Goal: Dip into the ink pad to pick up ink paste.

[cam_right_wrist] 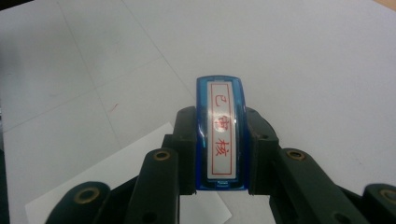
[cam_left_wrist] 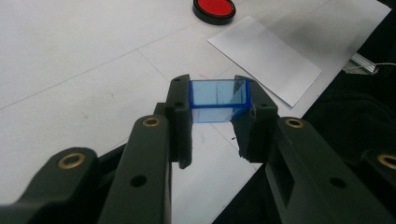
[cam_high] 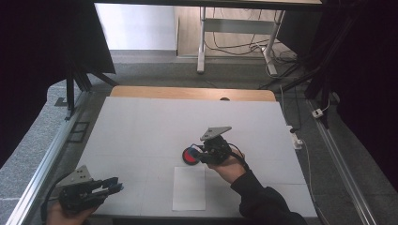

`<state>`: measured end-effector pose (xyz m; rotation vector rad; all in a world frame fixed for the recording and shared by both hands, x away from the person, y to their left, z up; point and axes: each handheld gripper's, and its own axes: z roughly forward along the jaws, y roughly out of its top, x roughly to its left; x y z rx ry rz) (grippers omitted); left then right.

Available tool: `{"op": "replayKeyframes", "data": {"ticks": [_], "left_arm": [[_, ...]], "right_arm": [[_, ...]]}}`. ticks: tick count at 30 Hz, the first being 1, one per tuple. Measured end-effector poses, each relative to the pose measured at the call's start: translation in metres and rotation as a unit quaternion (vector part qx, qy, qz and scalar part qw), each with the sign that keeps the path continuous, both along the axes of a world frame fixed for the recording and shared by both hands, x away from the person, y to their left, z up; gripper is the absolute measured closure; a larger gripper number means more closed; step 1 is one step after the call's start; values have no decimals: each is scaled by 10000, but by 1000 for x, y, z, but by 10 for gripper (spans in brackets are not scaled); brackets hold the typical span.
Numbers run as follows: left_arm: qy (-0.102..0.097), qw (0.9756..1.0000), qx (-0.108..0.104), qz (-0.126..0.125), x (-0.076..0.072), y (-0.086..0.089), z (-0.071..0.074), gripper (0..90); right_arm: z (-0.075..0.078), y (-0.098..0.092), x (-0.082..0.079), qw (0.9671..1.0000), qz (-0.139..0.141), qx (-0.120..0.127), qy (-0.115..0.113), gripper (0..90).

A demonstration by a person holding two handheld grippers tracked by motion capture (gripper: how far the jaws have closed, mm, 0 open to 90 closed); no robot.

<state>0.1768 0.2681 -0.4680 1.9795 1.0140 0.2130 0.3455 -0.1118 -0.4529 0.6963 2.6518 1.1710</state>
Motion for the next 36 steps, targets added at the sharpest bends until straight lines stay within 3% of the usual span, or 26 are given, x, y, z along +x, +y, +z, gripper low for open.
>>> {"op": "replayKeyframes", "data": {"ticks": [17,36], "left_arm": [[-17,10000,1,-14,0,0,0,685],[-9,10000,-7,-42,-1,-1,1,685]], "right_arm": [[9,-8,-21,9997,164,139,-66,702],[2,-6,-44,9992,405,-31,-15,703]]}}
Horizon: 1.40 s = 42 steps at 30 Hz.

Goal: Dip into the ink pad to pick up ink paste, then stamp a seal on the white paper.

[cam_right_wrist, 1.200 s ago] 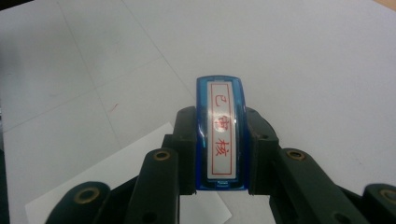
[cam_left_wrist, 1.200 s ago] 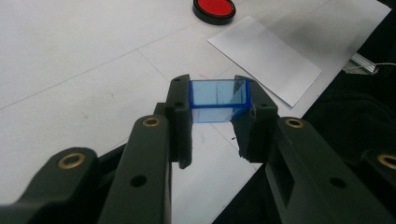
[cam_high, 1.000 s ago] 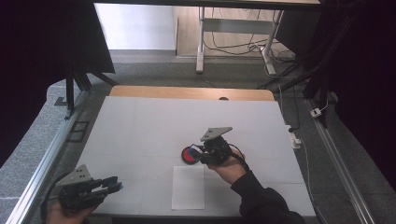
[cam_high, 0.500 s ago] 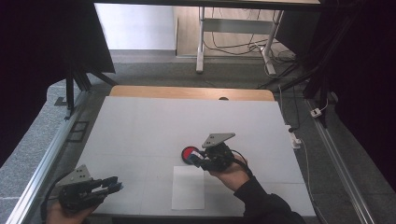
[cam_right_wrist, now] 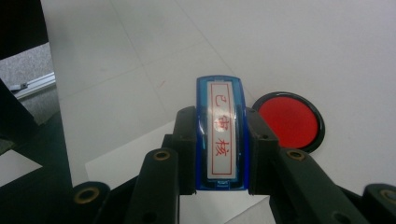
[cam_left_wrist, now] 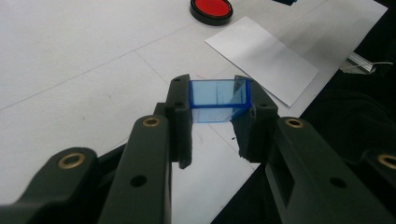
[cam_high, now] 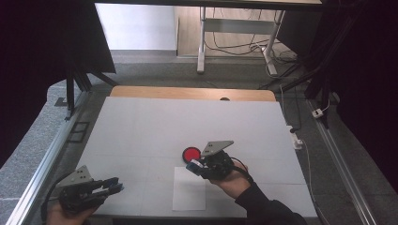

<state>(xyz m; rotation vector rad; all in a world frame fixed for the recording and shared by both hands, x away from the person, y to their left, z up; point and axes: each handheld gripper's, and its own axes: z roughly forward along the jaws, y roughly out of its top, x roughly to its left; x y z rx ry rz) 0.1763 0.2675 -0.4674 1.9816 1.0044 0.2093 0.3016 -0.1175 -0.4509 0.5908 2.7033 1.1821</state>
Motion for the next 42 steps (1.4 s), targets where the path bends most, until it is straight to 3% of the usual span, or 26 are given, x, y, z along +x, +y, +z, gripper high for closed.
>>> {"op": "replayKeyframes", "data": {"ticks": [20,42], "left_arm": [[4,10000,14,-29,1,-1,0,685],[-5,10000,2,-30,0,0,0,685]], "right_arm": [[-22,14,-4,9988,240,-416,109,703],[-43,27,-6,9951,454,-882,33,702]]}}
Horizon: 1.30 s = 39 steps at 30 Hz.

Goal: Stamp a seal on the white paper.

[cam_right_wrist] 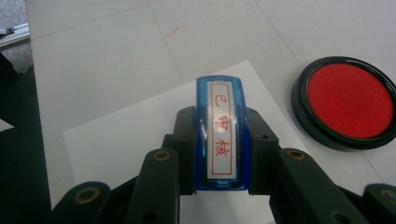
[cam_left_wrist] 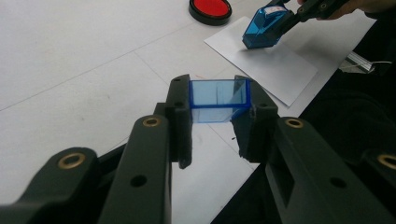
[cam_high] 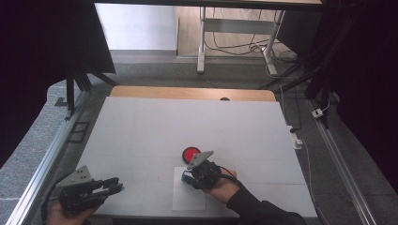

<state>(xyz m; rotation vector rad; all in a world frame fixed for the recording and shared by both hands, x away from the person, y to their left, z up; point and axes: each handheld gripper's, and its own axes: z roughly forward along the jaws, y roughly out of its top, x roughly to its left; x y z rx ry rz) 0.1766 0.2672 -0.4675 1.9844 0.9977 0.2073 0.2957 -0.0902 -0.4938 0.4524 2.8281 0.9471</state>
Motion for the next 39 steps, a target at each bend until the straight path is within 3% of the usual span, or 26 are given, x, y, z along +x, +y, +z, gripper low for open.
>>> {"op": "replayKeyframes", "data": {"ticks": [12,39], "left_arm": [[2,10000,-3,-6,0,0,0,685],[21,10000,15,-12,1,-1,0,685]], "right_arm": [[-7,2,0,9999,46,-160,-29,703],[-10,3,-2,9998,-37,-163,-53,705]]}}
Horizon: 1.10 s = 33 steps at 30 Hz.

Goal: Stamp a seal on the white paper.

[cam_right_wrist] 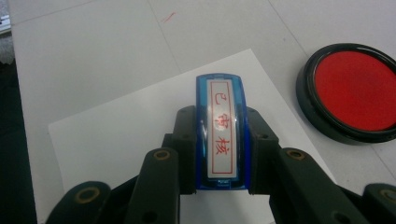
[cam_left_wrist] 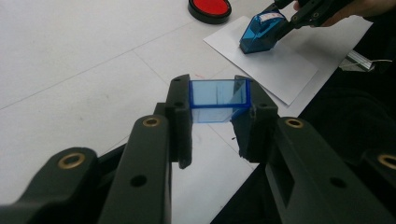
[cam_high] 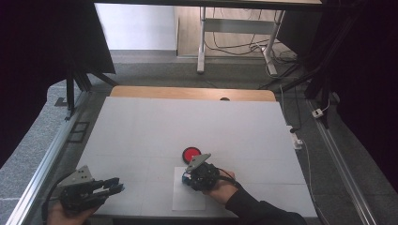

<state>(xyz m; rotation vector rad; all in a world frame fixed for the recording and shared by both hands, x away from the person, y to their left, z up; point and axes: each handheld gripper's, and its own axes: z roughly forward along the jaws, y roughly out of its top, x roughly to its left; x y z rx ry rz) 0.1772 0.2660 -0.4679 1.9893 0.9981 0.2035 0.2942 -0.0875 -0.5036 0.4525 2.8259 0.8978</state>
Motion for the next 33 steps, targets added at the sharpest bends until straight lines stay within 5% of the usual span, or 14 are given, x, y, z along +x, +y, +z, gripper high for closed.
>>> {"op": "replayKeyframes", "data": {"ticks": [33], "left_arm": [[0,10000,-1,-1,0,0,0,685]], "right_arm": [[-2,1,1,10000,2,-39,29,704]]}}
